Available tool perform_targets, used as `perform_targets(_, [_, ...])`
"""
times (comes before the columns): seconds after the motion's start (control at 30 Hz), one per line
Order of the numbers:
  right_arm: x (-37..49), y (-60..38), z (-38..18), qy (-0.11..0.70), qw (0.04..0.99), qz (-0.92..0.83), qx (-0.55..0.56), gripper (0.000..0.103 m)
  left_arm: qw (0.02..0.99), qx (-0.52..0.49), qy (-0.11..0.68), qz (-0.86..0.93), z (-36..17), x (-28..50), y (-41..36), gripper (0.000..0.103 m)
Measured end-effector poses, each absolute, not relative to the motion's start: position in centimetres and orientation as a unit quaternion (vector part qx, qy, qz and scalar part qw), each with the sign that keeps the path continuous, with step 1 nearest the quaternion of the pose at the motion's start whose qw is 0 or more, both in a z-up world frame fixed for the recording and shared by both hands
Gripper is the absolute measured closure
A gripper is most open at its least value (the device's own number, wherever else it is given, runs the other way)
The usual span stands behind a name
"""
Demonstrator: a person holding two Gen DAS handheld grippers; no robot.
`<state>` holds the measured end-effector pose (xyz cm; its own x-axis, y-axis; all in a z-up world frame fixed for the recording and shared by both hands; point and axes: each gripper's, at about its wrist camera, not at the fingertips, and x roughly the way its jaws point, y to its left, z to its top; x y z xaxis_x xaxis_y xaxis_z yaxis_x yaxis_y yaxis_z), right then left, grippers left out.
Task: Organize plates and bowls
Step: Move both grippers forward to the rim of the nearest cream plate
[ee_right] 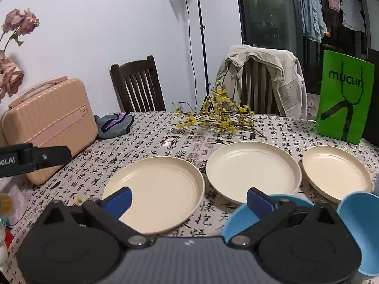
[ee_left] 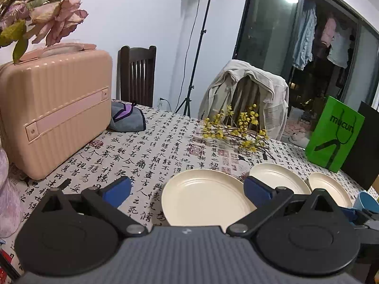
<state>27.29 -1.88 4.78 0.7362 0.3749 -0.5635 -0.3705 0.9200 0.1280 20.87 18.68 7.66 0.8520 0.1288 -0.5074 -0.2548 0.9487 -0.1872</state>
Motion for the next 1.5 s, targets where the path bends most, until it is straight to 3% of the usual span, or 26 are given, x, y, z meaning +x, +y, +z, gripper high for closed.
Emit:
perform_targets(0.87, [34.7,3.1,1.2,0.343,0.923,0.169,0.043,0.000,0.929,-0.180,0.277,0.164,2.0,28.3,24.0,0.000])
perform_targets(1.5, [36.0,3.1,-1.1,0.381,0.909,0.161,0.052,0.004,0.918,-0.192,0.308,0.161,-1.2,28.7,24.5,0.000])
